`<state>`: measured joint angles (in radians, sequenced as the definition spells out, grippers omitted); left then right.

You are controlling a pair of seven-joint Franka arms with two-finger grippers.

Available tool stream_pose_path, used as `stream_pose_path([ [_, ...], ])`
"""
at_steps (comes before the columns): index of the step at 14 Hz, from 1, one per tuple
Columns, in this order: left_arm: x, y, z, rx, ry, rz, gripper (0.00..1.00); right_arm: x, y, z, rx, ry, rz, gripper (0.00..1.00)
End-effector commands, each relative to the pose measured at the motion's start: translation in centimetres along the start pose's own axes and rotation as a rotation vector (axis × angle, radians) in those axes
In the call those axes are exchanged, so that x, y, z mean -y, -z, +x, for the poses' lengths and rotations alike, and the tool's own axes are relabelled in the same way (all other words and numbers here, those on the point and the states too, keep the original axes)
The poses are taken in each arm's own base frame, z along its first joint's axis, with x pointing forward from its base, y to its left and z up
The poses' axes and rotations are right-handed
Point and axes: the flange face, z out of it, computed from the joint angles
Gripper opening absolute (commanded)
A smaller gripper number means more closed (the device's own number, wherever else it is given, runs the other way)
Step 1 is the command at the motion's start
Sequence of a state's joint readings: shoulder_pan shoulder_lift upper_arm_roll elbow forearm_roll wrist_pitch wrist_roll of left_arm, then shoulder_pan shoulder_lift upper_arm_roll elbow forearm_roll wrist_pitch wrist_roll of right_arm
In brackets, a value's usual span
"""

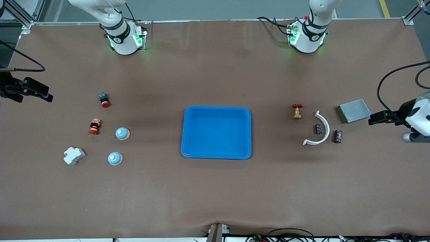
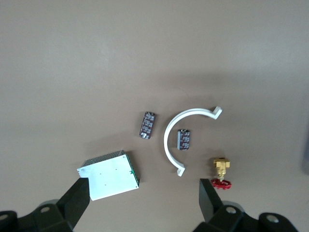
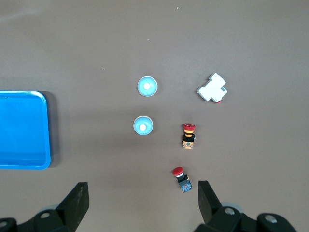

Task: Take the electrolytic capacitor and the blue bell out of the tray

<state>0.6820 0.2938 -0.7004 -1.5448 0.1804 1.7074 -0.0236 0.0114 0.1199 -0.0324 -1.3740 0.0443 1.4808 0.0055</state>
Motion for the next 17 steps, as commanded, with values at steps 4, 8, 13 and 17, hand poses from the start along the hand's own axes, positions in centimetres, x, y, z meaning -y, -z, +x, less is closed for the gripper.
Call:
stream_pose_path([
  [4, -0.8, 6.5, -1.2, -0.097, 0.067, 0.017, 1.00, 0.8, 0.6, -0.6, -0.015, -0.001, 0.012, 1.00],
  [8, -2.7, 7.3, -0.6, -0.118, 0.031, 0.008, 1.00, 0.9, 0.6, -0.5, -0.018, 0.000, 0.012, 1.00],
  [13, -8.9, 7.9, -1.0, -0.110, -0.007, 0.053, 1.00, 0.9, 0.6, -0.5, -0.018, 0.000, 0.012, 1.00],
  [17, -11.4, 10.5, -2.4, -0.157, -0.027, 0.062, 1.00, 1.3, 0.3, -0.5, -0.014, 0.007, 0.010, 1.00],
])
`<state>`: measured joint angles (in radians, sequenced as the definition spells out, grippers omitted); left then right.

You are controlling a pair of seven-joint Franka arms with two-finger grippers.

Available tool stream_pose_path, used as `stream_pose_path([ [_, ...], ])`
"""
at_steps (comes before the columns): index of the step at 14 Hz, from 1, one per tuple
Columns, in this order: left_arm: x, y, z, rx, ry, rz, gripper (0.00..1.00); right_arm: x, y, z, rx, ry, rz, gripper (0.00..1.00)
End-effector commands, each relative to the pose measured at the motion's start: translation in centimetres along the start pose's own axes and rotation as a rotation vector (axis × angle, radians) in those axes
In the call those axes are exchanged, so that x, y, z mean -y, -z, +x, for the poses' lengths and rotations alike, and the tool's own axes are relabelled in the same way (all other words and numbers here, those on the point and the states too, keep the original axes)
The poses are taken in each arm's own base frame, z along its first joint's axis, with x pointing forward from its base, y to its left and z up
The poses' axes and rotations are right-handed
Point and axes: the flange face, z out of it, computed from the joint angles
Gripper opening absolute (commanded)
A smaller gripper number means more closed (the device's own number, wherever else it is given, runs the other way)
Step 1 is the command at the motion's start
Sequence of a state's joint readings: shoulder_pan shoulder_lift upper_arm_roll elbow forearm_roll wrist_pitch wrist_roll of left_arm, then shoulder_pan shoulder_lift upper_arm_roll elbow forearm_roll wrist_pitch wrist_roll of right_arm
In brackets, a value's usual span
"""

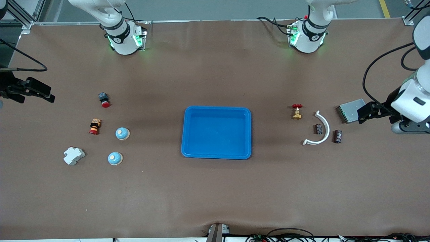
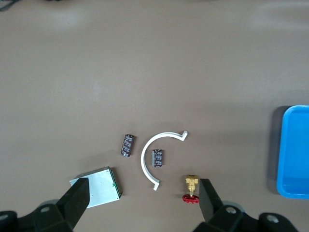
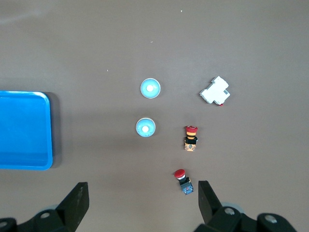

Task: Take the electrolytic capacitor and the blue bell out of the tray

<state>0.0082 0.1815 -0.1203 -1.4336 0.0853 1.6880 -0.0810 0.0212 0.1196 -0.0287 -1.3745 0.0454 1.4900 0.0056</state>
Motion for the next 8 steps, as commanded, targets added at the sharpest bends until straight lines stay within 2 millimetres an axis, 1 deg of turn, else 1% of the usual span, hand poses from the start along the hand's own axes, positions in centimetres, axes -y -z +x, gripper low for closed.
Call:
stream_pose_path([
  [1, 0.0, 2.4, -1.0, -0.018, 0.009, -0.005, 1.00, 0.5, 0.1, -0.5, -0.005, -0.008, 0.009, 1.00],
  [3, 0.3, 3.5, -1.5, -0.029, 0.016, -0.045, 1.00, 0.3, 0.1, -0.5, -0.002, -0.022, 0.008, 1.00],
  [5, 0.3, 5.3, -3.1, -0.001, 0.025, -0.103, 1.00, 0.2, 0.1, -0.6, 0.005, -0.046, 0.008, 1.00],
  [6, 1.3, 5.6, -3.7, 0.022, 0.045, -0.135, 1.00, 0.2, 0.1, -0.6, 0.005, -0.046, 0.008, 1.00],
  [7, 2.9, 5.7, -3.8, 0.027, 0.075, -0.148, 1.00, 0.2, 0.1, -0.6, 0.005, -0.046, 0.008, 1.00],
  [8, 3.2, 6.4, -4.2, 0.016, 0.075, -0.145, 1.00, 0.2, 0.0, -0.6, 0.007, -0.046, 0.008, 1.00],
])
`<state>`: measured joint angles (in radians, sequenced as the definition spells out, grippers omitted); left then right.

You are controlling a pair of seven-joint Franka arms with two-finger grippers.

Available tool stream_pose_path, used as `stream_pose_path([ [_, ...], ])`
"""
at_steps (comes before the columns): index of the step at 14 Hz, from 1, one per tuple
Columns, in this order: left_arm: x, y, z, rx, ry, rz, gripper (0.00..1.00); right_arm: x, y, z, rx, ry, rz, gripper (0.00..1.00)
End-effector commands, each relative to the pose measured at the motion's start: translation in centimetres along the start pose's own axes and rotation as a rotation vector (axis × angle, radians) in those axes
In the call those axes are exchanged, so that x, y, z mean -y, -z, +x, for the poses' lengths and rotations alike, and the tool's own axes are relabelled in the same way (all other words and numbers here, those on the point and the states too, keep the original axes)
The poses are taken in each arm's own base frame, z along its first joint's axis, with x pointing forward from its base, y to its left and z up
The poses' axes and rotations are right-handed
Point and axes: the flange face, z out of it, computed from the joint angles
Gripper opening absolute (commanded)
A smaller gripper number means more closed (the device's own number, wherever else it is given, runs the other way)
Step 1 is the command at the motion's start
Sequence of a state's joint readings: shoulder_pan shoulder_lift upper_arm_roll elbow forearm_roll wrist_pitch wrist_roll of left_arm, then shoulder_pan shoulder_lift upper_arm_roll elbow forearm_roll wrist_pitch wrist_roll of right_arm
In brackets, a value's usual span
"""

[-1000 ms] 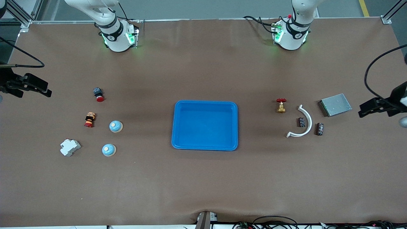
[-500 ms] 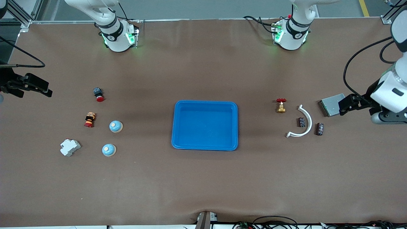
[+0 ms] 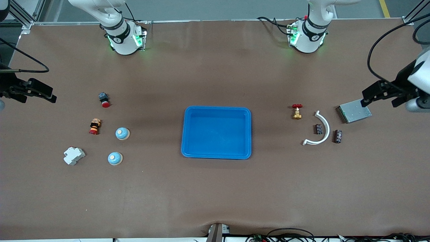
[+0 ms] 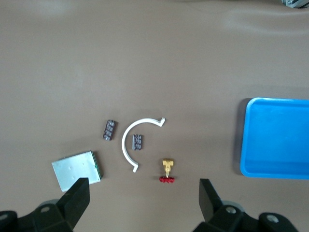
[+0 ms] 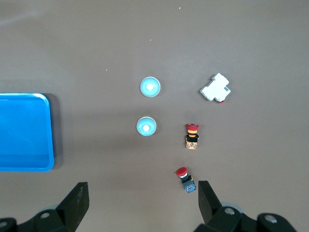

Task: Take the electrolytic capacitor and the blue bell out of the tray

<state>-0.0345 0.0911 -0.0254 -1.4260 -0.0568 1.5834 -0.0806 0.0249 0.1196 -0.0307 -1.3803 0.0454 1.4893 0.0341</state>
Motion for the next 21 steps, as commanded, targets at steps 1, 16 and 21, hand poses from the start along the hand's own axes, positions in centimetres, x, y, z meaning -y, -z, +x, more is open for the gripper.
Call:
stream_pose_path([
  [1, 1.7, 2.2, -1.3, -0.012, 0.017, -0.031, 1.00, 0.1, 0.3, -0.6, 0.001, -0.019, 0.009, 1.00],
  [16, -0.1, 1.7, -5.5, -0.096, -0.042, 0.065, 1.00, 0.3, -0.2, -0.4, -0.010, 0.004, -0.001, 1.00],
  [21, 1.7, 2.3, -5.4, -0.122, 0.001, 0.012, 1.00, 0.6, -0.2, -0.3, -0.015, 0.034, -0.003, 1.00],
])
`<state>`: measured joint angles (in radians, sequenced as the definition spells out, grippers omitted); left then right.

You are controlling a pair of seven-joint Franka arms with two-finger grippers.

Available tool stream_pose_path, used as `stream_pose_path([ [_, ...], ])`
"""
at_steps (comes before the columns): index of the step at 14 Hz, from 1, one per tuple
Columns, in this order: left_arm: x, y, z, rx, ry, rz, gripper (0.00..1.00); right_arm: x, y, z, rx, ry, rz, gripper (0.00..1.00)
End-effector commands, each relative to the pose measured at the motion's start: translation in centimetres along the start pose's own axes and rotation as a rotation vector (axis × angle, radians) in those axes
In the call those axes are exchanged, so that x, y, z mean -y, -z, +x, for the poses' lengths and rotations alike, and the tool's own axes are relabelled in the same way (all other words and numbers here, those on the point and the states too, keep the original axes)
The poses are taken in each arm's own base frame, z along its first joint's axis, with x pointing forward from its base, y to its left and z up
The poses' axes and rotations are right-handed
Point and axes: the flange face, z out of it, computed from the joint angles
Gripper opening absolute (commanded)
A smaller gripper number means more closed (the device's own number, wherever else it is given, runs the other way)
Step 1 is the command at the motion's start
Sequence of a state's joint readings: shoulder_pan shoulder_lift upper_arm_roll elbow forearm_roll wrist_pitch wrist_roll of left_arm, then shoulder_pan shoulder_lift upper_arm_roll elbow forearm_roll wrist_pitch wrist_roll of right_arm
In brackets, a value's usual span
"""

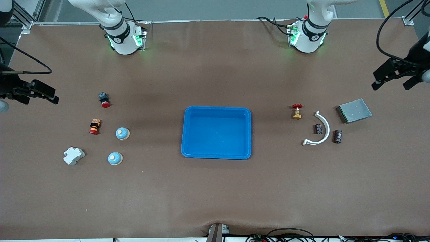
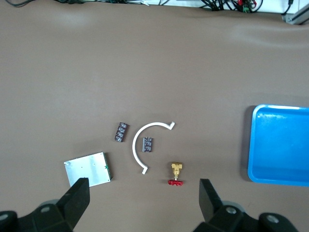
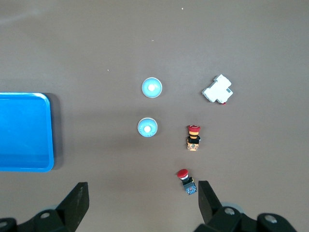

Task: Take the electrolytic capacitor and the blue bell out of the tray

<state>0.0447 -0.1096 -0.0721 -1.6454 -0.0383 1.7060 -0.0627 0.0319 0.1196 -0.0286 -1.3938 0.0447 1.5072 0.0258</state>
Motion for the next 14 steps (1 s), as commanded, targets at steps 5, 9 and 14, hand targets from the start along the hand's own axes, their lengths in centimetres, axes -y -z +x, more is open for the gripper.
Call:
stream_pose_path([
  [5, -1.0, -0.6, -0.4, -0.006, -0.028, -0.012, 1.00, -0.1, 0.3, -0.5, -0.011, 0.015, -0.003, 1.00],
  [9, -2.0, -2.2, 0.3, 0.025, -0.046, -0.010, 1.00, -0.1, 0.3, -0.5, -0.009, 0.013, -0.003, 1.00],
  [14, -2.3, -3.2, 2.4, 0.030, -0.048, -0.018, 1.00, -0.1, 0.3, -0.5, -0.011, 0.013, -0.001, 1.00],
])
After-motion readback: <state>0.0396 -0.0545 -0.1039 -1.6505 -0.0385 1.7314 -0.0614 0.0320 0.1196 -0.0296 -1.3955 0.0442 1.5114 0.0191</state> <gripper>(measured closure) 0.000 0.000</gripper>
